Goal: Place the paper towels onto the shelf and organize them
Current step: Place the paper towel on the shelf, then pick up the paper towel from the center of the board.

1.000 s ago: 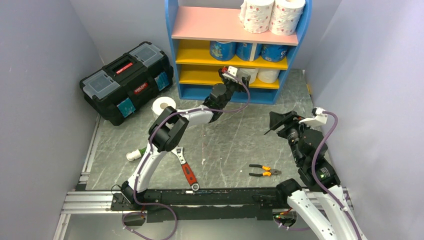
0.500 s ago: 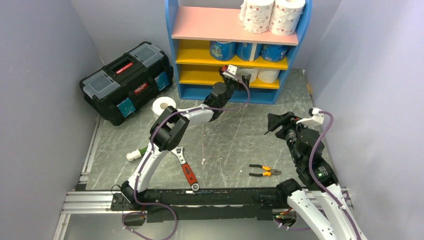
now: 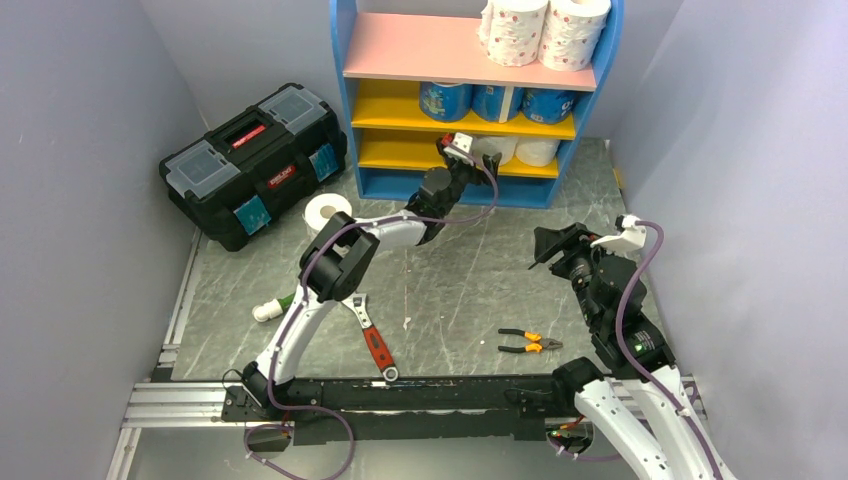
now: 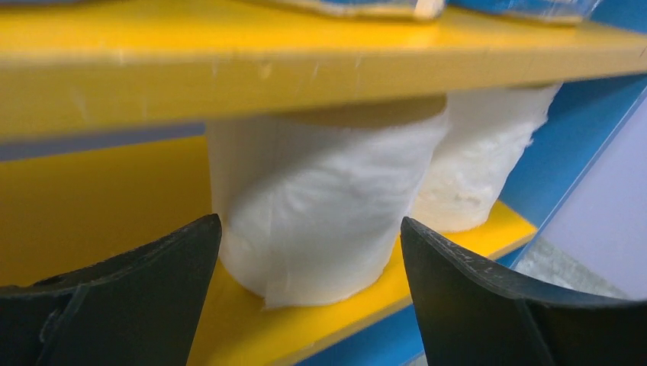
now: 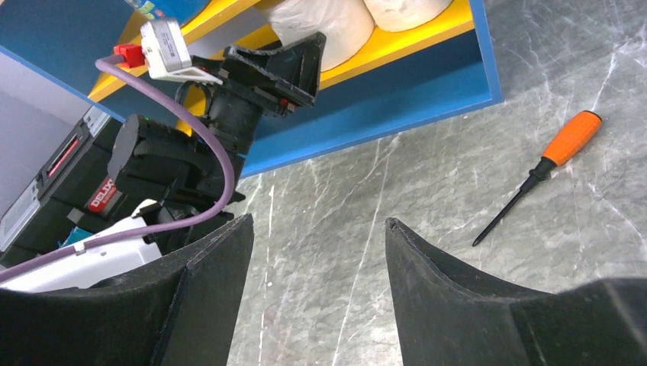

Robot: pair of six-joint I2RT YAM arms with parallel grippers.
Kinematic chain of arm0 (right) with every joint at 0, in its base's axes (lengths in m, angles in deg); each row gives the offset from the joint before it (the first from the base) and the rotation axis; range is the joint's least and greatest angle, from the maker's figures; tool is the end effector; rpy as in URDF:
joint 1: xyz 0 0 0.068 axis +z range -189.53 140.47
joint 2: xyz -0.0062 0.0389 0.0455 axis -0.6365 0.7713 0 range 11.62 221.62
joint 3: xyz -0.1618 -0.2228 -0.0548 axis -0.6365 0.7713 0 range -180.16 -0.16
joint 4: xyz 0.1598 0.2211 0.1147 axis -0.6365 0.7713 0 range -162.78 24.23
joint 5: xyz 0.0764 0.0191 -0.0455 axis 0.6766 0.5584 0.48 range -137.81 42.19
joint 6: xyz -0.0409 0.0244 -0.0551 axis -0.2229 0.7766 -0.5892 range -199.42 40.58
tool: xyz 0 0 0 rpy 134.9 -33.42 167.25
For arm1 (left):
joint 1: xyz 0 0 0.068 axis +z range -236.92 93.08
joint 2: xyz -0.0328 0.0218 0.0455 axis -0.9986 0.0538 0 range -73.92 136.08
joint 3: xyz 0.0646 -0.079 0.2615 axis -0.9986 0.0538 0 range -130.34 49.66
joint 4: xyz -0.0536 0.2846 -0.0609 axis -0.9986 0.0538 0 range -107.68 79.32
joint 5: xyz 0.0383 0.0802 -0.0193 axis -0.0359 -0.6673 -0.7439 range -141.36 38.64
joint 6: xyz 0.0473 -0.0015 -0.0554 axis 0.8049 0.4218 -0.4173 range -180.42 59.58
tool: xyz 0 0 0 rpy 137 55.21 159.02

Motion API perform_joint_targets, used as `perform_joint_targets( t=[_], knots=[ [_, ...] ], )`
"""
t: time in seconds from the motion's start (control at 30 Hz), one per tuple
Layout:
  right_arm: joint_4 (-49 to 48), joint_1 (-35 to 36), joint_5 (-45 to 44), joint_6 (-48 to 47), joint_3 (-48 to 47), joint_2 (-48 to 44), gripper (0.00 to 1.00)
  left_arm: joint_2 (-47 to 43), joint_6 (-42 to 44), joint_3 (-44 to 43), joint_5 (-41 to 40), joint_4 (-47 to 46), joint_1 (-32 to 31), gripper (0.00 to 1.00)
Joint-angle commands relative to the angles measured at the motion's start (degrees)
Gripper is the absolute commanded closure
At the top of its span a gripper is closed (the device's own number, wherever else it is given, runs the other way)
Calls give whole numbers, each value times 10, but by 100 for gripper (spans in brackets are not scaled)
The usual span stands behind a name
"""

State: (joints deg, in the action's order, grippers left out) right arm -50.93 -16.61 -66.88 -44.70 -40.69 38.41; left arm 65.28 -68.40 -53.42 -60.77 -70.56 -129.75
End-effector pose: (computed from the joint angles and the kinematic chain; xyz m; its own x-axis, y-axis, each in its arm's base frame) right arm 0.1607 0.0465 0.3428 -0.1466 0.5224 -0.8400 0.0162 0.8503 0.5260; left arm 0.4591 -0.4121 0.2125 0.1322 -0.3096 -0.9416 0.5800 0.7946 -0.1798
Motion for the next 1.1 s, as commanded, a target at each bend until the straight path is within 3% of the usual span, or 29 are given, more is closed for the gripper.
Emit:
perform_joint_targets(
  t=[0.0, 0.37, 0.57, 0.83, 0.93, 1.07],
  knots=[
    [-9, 0, -9, -6, -10, 3, 34, -52, 7, 47, -8, -44, 2, 6],
    [-10, 0, 0, 6, 3, -4, 34, -187, 1, 231, -42, -115, 12, 1],
    [-10, 0, 1, 12, 21, -17, 34, -297, -43, 380, -66, -107, 5, 1],
    [-28, 0, 36, 50, 86, -38, 34, -547, -103, 576, -164, 124, -34, 1],
    [-54, 0, 112, 30, 97, -26, 32, -641, -120, 594, -218, 312, -39, 1],
    [-65, 3, 225, 9, 91, 30, 35, -705, -197, 532, -323, 635, -37, 1]
  ],
)
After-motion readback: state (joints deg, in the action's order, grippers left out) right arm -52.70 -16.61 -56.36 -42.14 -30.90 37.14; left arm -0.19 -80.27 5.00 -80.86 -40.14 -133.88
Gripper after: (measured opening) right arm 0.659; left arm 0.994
